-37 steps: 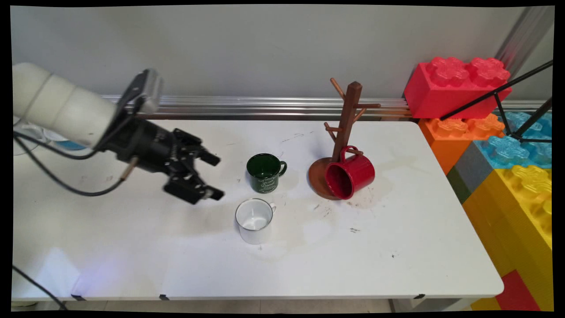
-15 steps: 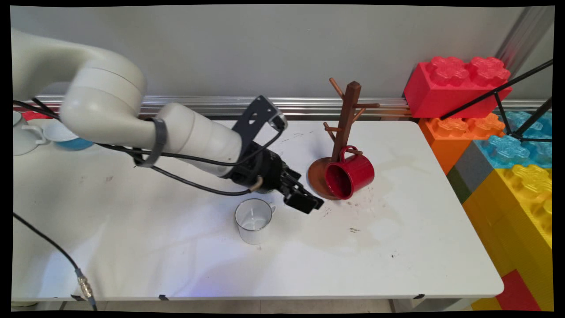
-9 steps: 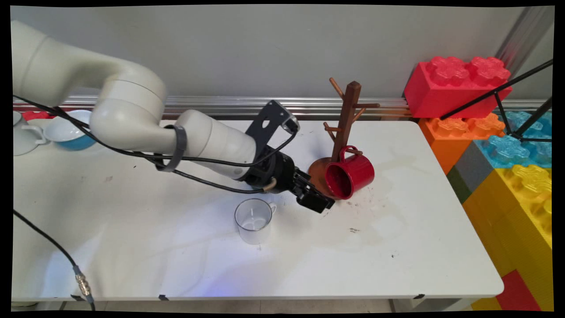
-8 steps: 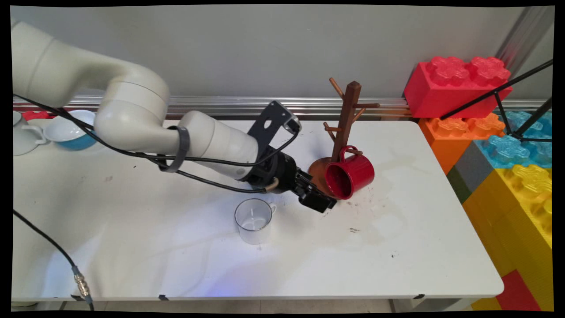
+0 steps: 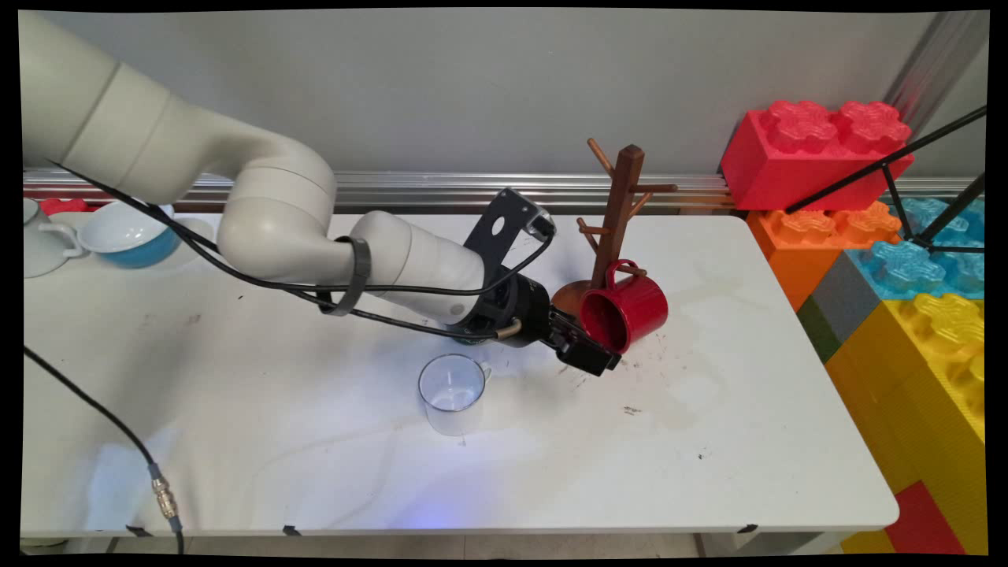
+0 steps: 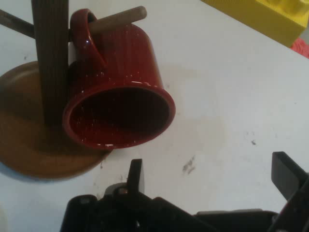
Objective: Pick up the red mug from the rack
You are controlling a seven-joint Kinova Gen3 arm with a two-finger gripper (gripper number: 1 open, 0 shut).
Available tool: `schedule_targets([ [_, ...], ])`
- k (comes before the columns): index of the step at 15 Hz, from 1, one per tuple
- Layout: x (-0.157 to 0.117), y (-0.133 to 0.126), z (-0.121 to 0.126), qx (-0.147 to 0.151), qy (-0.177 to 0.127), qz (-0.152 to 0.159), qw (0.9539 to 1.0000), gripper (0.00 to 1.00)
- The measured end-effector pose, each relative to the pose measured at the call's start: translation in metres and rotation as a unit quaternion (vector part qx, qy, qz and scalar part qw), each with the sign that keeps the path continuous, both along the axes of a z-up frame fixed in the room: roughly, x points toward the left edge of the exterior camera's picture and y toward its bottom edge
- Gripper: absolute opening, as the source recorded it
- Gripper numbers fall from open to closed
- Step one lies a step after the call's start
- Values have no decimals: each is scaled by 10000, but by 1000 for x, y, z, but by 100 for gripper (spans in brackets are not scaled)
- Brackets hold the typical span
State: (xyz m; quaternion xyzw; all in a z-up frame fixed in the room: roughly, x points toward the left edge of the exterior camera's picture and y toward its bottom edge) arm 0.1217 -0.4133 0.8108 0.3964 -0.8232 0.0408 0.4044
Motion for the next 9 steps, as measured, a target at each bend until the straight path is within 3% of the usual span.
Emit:
schedule_targets([
  [9, -12, -8, -25, 67, 310, 150, 9994, 100],
])
